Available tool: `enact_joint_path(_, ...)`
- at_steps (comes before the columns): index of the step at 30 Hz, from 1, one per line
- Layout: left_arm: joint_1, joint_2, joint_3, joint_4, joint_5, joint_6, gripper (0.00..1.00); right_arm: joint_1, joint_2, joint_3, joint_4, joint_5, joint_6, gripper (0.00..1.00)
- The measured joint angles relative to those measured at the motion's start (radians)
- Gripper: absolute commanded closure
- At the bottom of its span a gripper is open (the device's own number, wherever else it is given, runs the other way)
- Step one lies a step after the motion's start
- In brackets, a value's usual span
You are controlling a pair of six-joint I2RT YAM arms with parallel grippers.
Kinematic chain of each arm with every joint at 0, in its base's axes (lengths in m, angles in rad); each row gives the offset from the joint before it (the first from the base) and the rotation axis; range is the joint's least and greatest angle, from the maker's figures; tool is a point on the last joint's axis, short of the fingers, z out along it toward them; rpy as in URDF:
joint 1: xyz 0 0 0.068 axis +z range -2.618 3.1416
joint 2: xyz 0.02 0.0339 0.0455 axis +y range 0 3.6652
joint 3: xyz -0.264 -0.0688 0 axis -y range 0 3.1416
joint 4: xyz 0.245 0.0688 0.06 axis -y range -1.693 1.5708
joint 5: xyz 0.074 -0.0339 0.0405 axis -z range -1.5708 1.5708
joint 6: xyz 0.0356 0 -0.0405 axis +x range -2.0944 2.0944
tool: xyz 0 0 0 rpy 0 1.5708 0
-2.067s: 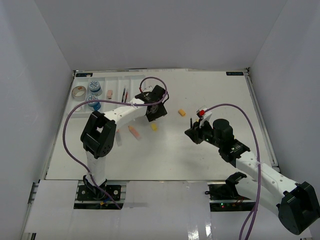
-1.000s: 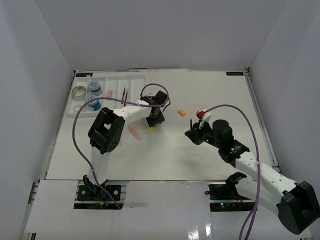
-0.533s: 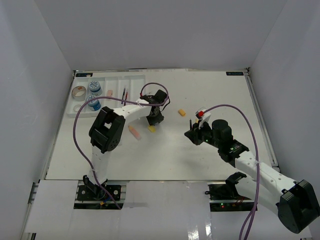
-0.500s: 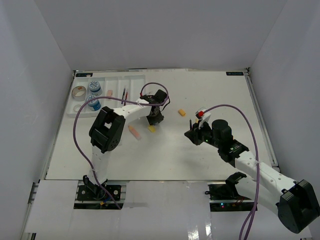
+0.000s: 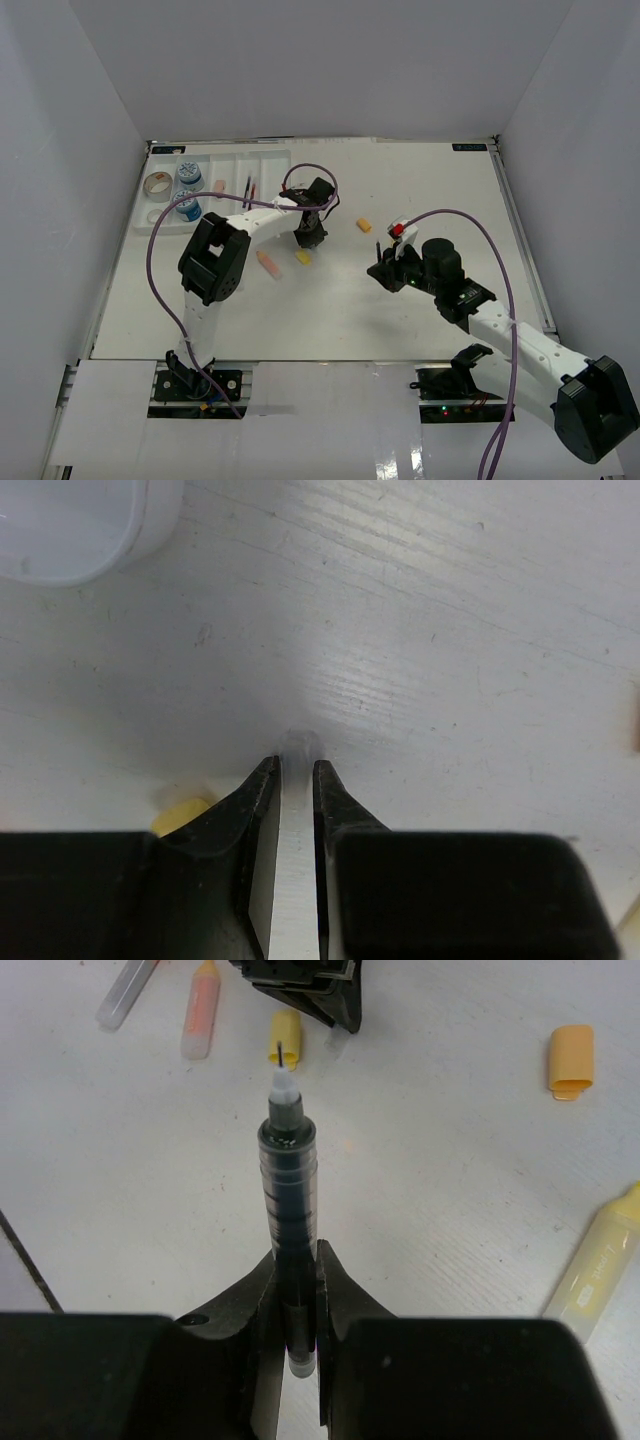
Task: Sort the stationery into containers
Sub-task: Pick up the pen cap from the center of the board.
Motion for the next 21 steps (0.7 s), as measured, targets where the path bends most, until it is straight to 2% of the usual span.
enact_joint_path(6,0.000,-0.021,0.000,0.028,0.041,0.080,0.85,0.001,0.017,0.048,-0.032,-0.097,-0.012,0.92)
enact_joint_path(9,0.000,-0.078,-0.017,0.065,0.074,0.139,0.86,0.009,0.032,0.093,-0.036,-0.139,-0.011,0.92)
enact_joint_path(15,0.000,-0.340,-0.121,0.237,0.128,0.266,0.86,0.047,0.083,0.149,0.005,-0.199,0.032,0.92)
enact_joint_path(21,0.001,-0.610,-0.286,0.488,0.195,0.378,0.87,0.122,0.201,0.232,0.042,-0.212,0.063,0.92)
